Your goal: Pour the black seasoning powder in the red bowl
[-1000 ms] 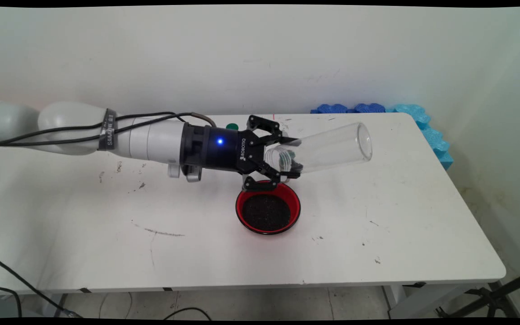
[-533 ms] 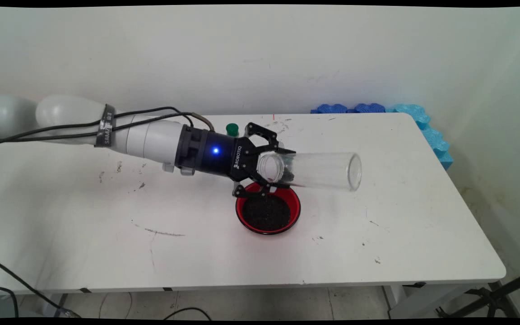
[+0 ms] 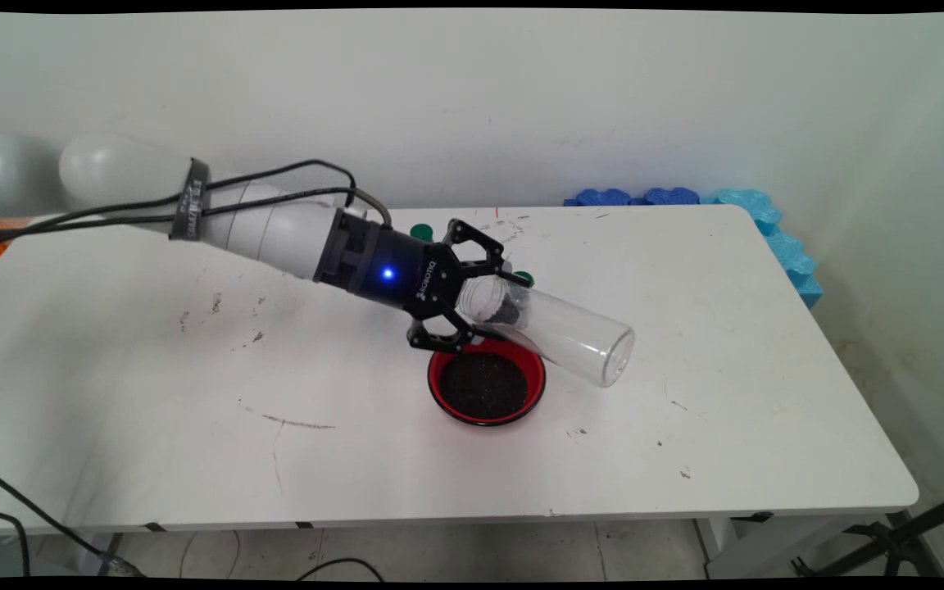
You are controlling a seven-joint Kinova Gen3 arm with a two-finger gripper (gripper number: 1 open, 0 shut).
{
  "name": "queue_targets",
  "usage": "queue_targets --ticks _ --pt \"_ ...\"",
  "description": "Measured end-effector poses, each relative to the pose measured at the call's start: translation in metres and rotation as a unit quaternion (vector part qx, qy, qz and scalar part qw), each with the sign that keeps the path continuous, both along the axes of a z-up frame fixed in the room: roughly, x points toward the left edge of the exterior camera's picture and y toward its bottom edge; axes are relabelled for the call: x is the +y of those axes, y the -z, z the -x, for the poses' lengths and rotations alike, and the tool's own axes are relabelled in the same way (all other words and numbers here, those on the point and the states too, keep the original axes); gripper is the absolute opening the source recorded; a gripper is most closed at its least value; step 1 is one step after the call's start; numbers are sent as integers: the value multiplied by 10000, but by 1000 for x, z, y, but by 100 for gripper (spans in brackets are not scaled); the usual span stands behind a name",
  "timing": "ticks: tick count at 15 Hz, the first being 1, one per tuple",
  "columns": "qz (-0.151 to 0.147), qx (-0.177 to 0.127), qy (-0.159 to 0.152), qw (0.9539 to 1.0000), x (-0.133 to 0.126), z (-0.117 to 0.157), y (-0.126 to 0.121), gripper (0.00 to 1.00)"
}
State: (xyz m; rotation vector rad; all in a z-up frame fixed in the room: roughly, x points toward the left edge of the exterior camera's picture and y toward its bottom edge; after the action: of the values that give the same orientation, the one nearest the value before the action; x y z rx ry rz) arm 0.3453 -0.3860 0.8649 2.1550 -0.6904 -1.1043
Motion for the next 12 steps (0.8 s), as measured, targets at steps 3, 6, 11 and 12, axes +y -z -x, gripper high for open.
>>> queue_targets --ticks 3,6,11,12 --pt "560 -403 264 9973 -5 1 -16 0" --pt "1093 -762 487 9899 -10 2 -32 0" --pt "2081 -1396 1082 9620 -15 2 -60 0" --pt "2317 -1518 1254 9526 -15 2 -66 0"
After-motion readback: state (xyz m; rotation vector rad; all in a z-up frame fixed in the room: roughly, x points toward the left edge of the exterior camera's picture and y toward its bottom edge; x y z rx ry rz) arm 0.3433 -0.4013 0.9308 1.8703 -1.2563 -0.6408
